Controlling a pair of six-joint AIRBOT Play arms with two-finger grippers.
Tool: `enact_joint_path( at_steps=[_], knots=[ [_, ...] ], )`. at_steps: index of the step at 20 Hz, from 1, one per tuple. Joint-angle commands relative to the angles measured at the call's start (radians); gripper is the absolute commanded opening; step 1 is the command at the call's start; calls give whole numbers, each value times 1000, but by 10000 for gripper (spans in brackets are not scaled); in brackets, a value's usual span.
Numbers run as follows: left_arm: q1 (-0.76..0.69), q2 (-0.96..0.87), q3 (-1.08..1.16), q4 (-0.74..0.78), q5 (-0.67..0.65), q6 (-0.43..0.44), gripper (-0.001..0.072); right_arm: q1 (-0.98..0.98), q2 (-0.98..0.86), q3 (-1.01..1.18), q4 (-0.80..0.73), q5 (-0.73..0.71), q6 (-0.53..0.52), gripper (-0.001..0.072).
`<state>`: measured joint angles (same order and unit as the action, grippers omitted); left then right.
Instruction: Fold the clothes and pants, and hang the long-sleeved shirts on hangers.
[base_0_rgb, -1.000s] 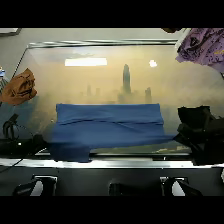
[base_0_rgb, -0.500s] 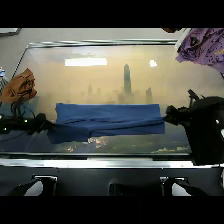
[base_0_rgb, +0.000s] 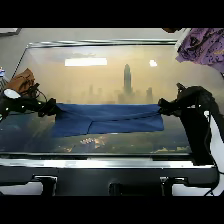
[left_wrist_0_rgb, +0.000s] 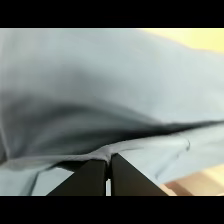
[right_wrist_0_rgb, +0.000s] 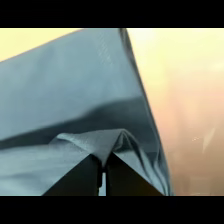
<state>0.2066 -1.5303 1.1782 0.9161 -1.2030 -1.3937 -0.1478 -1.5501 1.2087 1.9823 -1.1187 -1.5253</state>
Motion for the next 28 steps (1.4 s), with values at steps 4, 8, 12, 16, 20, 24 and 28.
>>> enact_joint_path(
  at_steps=[4, 8, 12, 16, 20, 24, 28],
  knots=[
    [-11, -121, 111, 0, 5, -5, 298, -12, -55, 52, 19, -45, 18, 342],
    [29, -86, 184, 31, -43, -10, 387, -151, -53, 157, 80, -196, -97, 478],
    [47, -30, 204, 114, -47, -35, 387, -299, -108, 126, 236, -279, -206, 575],
    [47, 0, 204, 130, -46, -54, 387, -285, -191, 69, 319, -282, -269, 599],
    [46, 11, 204, 132, -46, -57, 387, -210, -241, 63, 344, -229, -301, 599],
    [38, 11, 204, 131, -45, -67, 387, -124, -246, 63, 345, -145, -299, 416],
    [-15, 9, 204, 119, -41, -73, 267, -98, -197, 64, 327, -113, -233, 31]
  ],
)
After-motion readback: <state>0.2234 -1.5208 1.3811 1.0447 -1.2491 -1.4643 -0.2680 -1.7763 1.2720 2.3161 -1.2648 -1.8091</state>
